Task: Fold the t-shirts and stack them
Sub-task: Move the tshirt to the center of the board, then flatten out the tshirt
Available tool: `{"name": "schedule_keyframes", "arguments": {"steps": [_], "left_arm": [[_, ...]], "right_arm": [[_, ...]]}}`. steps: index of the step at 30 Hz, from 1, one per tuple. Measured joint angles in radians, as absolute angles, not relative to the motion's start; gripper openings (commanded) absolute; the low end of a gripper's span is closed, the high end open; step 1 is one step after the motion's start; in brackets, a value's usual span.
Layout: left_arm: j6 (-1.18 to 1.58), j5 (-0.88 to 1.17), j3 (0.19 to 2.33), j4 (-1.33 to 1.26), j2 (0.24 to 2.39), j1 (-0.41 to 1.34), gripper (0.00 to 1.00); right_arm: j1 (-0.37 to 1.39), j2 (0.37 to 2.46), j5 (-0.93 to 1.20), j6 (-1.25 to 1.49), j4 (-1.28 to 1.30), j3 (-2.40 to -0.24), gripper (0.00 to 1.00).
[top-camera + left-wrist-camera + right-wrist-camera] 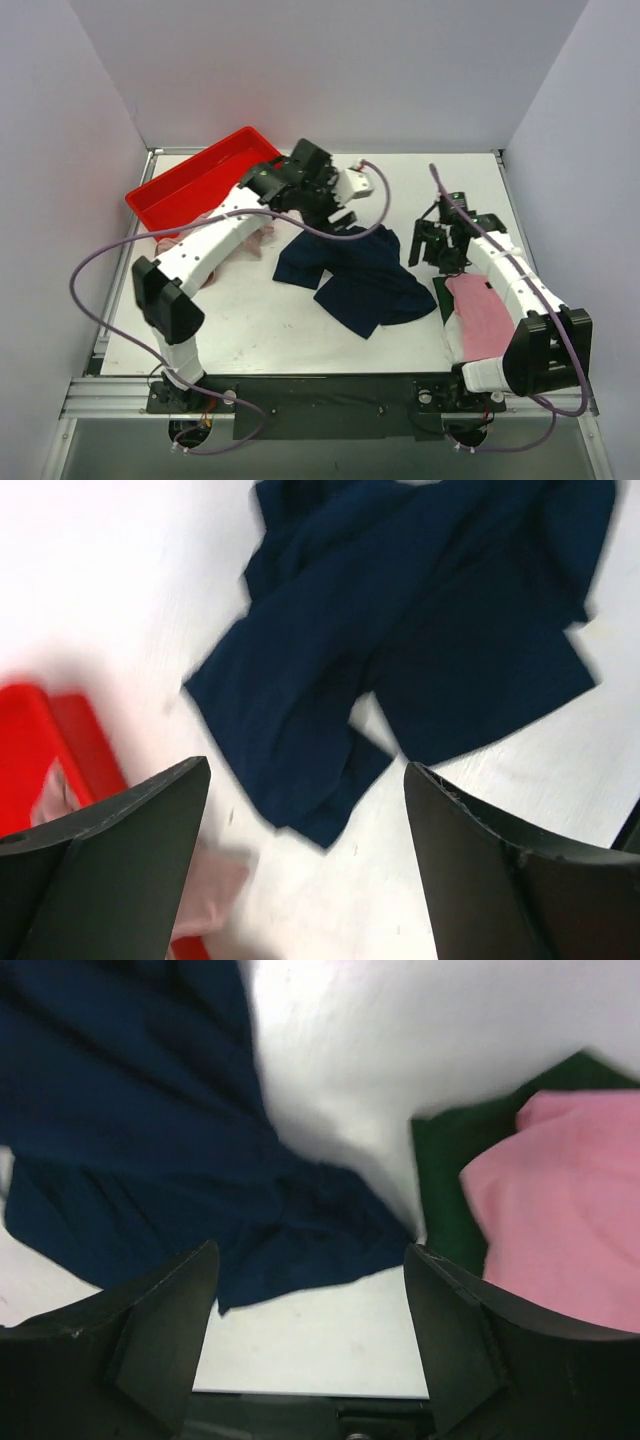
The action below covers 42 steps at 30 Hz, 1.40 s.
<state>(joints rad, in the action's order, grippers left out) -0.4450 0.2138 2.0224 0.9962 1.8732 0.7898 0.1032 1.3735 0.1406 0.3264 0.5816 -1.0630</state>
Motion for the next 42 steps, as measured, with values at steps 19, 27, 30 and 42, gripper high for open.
{"name": "schedule_keyframes", "arguments": {"steps": [19,27,30,42], "left_arm": [[-0.517,-0.073,1.289,0.653,1.850,0.661,0.85],[-0.522,-0.103,1.267,0.562,1.902,0.640,0.00],[-0.536,-0.093,1.259,0.561,1.891,0.634,0.00],[-0.610,0.243,1.491,0.898,1.530,0.514,0.00]], "right_arm": [[0.294,1.611,0.017,0.355,0.522,-0.910,0.54],[0.237,1.620,0.082,0.336,0.495,-0.896,0.00],[0.187,1.551,0.102,0.331,0.519,-0.900,0.00],[0.152,1.014,0.084,0.179,0.723,-1.439,0.00]]}}
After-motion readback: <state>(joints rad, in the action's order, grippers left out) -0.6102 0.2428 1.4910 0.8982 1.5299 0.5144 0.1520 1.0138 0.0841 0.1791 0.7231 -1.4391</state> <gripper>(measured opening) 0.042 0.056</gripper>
